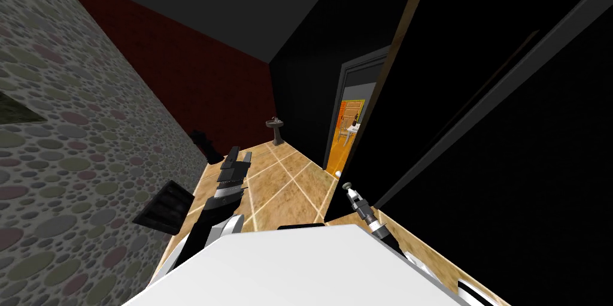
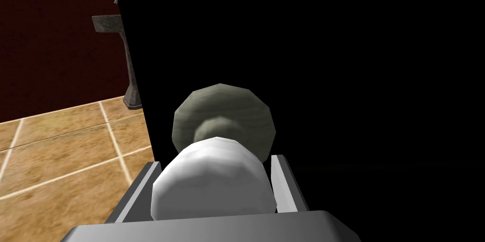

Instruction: Pull the door open

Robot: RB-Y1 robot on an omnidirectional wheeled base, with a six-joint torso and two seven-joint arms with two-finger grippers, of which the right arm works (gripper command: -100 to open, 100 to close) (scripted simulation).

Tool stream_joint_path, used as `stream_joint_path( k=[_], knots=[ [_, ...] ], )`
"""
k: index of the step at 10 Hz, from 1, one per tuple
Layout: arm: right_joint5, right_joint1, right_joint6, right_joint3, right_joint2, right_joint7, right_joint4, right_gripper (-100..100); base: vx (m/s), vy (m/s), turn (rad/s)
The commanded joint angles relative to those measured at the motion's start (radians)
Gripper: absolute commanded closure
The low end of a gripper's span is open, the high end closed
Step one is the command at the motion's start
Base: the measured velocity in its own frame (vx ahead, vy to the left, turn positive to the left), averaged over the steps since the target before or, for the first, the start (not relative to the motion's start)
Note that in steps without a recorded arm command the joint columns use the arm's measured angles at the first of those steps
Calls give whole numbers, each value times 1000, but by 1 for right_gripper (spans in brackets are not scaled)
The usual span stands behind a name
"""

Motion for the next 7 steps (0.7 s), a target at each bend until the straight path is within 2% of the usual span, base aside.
stream_joint_path(
  k=[1,2,5,7],
  knots=[
    [1,10,-22,2,-8,-7,7,100,-194,-47,108],
    [0,8,-8,1,-6,-3,-2,100,-84,-23,12],
    [0,8,-26,9,-7,-9,15,100,-155,-68,145],
    [-1,6,-40,13,-8,-13,29,100,-213,-83,171]
  ],
)
